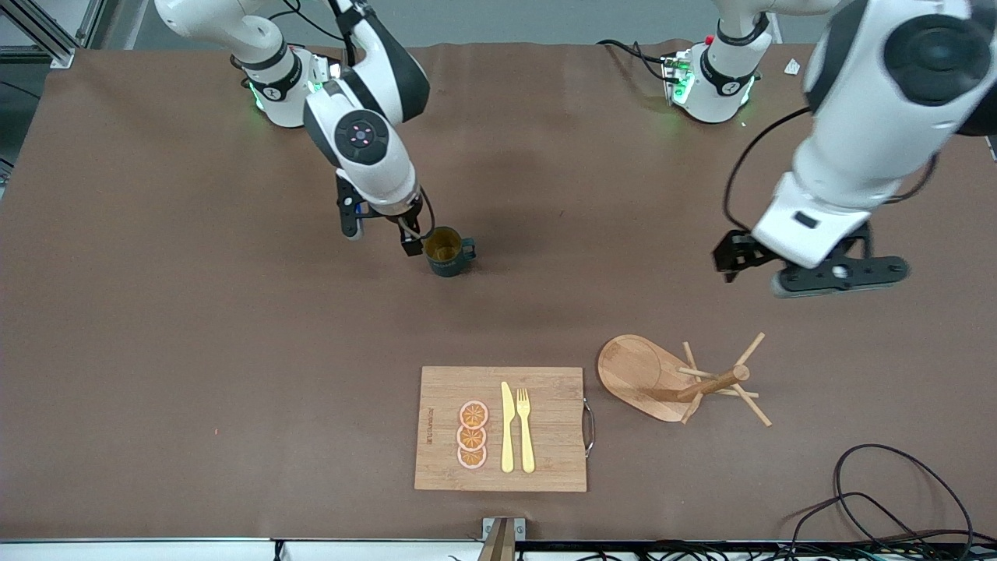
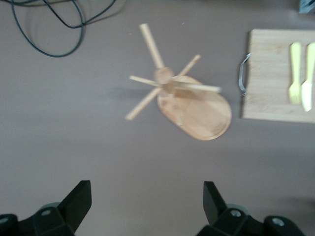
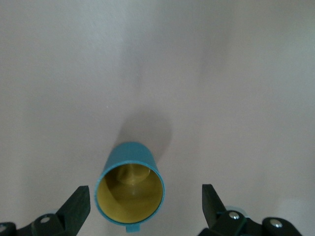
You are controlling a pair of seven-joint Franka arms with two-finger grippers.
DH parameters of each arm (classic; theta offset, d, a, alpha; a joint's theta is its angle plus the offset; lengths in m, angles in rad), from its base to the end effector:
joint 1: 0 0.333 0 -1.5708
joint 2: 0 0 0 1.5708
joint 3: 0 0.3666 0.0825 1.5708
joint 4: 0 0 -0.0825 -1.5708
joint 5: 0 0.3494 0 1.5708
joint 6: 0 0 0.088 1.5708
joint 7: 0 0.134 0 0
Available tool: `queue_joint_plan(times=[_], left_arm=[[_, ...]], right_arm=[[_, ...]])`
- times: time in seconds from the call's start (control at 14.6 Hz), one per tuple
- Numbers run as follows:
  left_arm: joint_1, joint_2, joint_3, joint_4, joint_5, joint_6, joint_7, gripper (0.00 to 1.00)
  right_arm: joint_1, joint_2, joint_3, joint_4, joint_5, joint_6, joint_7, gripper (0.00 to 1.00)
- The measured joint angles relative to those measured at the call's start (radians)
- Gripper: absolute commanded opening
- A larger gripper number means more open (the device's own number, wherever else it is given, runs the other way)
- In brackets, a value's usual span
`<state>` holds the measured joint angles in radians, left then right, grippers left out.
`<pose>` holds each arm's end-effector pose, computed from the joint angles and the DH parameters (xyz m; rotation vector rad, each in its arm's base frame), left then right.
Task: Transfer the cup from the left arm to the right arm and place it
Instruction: 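Grasp the mug rim with the right gripper while the left gripper withdraws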
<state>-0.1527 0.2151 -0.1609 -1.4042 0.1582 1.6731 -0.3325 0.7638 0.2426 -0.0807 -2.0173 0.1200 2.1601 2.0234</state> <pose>0.5862 -0.1571 0.6123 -3.0389 -0.0179 -0.1410 0.4320 0.3638 0.3691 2.3290 -1.9828 -0.1475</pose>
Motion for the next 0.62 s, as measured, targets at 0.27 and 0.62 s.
queue_joint_plan(times=[0.27,0.62], left_arm=[[0.108,-0.016,0.001,-0.001,-0.038,-0.046,0.232,1.0],[0.108,-0.033,0.145,0.002,-0.107,-0.105,0.435,1.0]], right_arm=[[0.066,0.099,0.0,-0.005,0.0,0.099,0.093,1.0],[0.072,0.141,-0.005,-0.005,0.0,0.121,0.131,0.4]])
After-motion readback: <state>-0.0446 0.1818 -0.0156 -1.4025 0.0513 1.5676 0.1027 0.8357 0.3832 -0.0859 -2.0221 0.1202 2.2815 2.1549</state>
